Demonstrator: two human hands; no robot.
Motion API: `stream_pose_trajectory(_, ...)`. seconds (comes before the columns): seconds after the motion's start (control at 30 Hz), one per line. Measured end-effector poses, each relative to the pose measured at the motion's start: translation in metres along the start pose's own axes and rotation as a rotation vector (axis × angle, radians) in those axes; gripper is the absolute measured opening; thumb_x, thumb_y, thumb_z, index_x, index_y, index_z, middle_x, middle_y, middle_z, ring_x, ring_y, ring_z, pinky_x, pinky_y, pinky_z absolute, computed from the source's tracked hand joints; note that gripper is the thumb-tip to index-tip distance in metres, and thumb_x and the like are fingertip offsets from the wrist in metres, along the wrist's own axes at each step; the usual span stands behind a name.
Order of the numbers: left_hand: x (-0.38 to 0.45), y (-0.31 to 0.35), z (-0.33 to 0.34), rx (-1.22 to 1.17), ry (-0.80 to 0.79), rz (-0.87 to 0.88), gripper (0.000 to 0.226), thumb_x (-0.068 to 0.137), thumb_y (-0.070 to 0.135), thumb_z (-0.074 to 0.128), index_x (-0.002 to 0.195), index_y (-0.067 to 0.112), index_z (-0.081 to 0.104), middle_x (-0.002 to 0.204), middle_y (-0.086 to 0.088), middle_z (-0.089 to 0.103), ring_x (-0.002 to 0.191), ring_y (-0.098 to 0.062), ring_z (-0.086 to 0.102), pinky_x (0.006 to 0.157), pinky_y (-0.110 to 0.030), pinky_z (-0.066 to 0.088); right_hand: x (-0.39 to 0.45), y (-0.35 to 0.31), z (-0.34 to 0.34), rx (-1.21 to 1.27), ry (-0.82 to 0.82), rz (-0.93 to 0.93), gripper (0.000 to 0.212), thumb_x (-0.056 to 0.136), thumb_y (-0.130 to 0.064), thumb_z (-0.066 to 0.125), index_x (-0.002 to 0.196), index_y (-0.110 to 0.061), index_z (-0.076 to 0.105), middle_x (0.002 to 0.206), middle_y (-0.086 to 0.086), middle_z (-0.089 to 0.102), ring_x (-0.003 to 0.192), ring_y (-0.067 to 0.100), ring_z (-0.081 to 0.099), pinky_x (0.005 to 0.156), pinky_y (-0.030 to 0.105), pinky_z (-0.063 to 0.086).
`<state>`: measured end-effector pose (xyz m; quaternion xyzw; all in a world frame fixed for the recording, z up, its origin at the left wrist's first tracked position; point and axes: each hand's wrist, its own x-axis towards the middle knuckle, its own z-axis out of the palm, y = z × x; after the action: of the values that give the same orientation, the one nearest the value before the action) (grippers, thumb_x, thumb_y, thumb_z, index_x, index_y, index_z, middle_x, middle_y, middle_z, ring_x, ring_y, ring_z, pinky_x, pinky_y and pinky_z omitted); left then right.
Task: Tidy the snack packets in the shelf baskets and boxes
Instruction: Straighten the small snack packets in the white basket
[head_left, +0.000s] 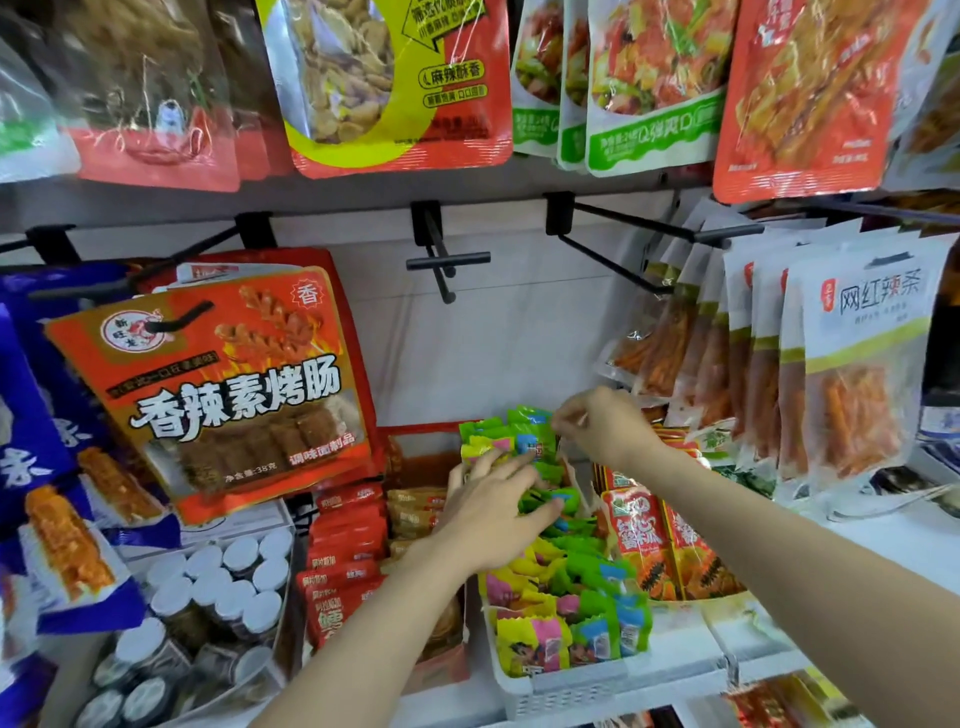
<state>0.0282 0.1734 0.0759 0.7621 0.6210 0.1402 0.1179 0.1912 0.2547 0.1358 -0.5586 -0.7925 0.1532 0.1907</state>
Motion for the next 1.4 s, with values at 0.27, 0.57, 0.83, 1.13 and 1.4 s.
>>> stream_pose_trajectory(0.27, -0.006, -0.002, 0.004, -0.026, 0.06, 0.021, 0.043, 0.095, 0.064, 0.034, 0.116, 0.034, 0.056, 0.142, 0.018, 0.048, 0.144, -0.009, 0.016, 0.11, -0.041, 0.007, 0.017, -0.007, 0.027, -0.254, -0.022, -0.028, 0.041, 0.083, -0.045, 0.071, 0.121, -0.03, 0.067, 0.126, 0.005, 0.052, 0.121, 0.026, 0.047, 0.101, 0.039, 0.042)
stream_pose_trajectory(0.57, -0.009, 0.003, 0.002, -0.053, 0.064, -0.008, 0.039, 0.095, 0.063, 0.038, 0.118, 0.038, 0.057, 0.143, 0.015, 0.049, 0.142, -0.006, 0.017, 0.107, -0.036, 0.007, -0.016, -0.003, -0.001, 0.007, 0.136, -0.128, 0.009, 0.087, -0.028, 0.071, 0.084, -0.02, 0.07, 0.098, 0.002, 0.073, 0.084, 0.02, 0.068, 0.078, 0.033, 0.052)
stream_pose_trajectory(0.83, -0.01, 0.011, -0.009, -0.06, -0.024, -0.066, 0.042, 0.096, 0.059, 0.041, 0.129, 0.036, 0.055, 0.147, 0.01, 0.047, 0.148, -0.01, 0.014, 0.115, -0.045, 0.011, -0.067, 0.002, -0.087, 0.328, 0.47, -0.127, 0.015, 0.09, -0.024, 0.068, 0.081, -0.024, 0.055, 0.08, -0.005, 0.069, 0.068, 0.006, 0.067, 0.061, 0.024, 0.053)
stream_pose_trajectory(1.13, -0.031, 0.043, -0.035, -0.423, 0.122, -0.082, 0.052, 0.094, 0.044, 0.059, 0.14, 0.023, 0.051, 0.143, 0.005, 0.05, 0.134, -0.012, 0.043, 0.109, -0.027, 0.032, -0.089, 0.002, -0.114, 0.574, 0.308, 0.067, 0.018, 0.09, -0.025, 0.068, 0.103, -0.012, 0.064, 0.095, -0.005, 0.07, 0.056, 0.021, 0.071, 0.043, 0.026, 0.054)
stream_pose_trajectory(1.4, -0.066, 0.053, -0.032, -1.197, 0.151, -0.248, 0.029, 0.087, 0.019, 0.072, 0.113, 0.009, 0.065, 0.112, -0.008, 0.071, 0.101, -0.014, 0.066, 0.083, -0.032, 0.056, -0.082, -0.026, -0.106, 0.781, 0.19, 0.083, 0.012, 0.087, -0.016, 0.071, 0.094, -0.006, 0.068, 0.082, 0.008, 0.076, 0.066, 0.014, 0.073, 0.054, 0.024, 0.059)
